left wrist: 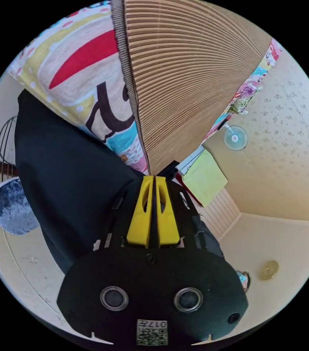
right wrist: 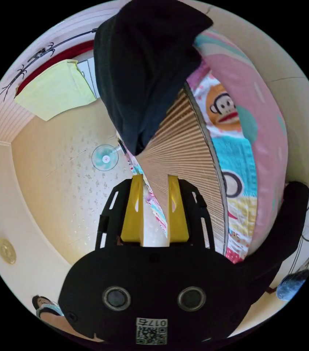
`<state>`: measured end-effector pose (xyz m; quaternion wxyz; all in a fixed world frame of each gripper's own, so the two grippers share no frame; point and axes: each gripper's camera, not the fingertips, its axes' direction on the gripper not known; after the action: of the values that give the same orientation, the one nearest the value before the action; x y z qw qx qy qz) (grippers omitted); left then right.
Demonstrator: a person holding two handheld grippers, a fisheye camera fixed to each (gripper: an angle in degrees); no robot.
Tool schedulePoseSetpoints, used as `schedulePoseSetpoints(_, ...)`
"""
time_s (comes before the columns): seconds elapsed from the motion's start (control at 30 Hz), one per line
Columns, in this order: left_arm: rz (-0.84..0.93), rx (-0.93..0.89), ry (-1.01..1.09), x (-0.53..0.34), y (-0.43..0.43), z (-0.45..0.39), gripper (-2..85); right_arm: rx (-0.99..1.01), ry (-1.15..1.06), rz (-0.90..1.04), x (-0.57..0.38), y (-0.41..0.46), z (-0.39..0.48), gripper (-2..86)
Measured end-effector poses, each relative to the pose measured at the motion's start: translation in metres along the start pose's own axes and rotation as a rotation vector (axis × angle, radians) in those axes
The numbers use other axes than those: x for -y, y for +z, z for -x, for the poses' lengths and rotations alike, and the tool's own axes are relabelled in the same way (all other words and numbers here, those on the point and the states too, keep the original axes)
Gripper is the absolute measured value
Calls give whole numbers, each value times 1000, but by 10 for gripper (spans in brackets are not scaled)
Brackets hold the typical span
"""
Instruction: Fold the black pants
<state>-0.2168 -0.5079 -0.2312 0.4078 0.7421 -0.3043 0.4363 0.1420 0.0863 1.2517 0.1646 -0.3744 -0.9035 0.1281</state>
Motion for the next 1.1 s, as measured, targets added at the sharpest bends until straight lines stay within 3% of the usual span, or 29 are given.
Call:
schedulePoseSetpoints(0.13,-85,14,49,-15,10,16,-10,79,106,-169,14,-12,23,106)
schedulePoseSetpoints(0.37,-314,-85,54,-28,1,42,-10,236,230,-270,-8,-22,16,57)
schedulePoseSetpoints(0.5,-443,-464,76,-30,2,37,-10,479,169,-234,-26,-35,3,42)
schedulePoseSetpoints(0.6,-317,-659,114,-21,31,8,-10,701,20,-124,-42,-45,16,31)
schedulePoseSetpoints(0.8,-25,-959,247,-20,101,-67,-10,726,-259,68,-84,-80,84,12)
schedulePoseSetpoints(0.97,161,-925,306,-28,132,-101,-10,593,-498,334,-137,-91,140,1)
schedulePoseSetpoints(1.1,255,-932,327,-37,143,-104,-11,786,-642,503,-188,-112,154,-2)
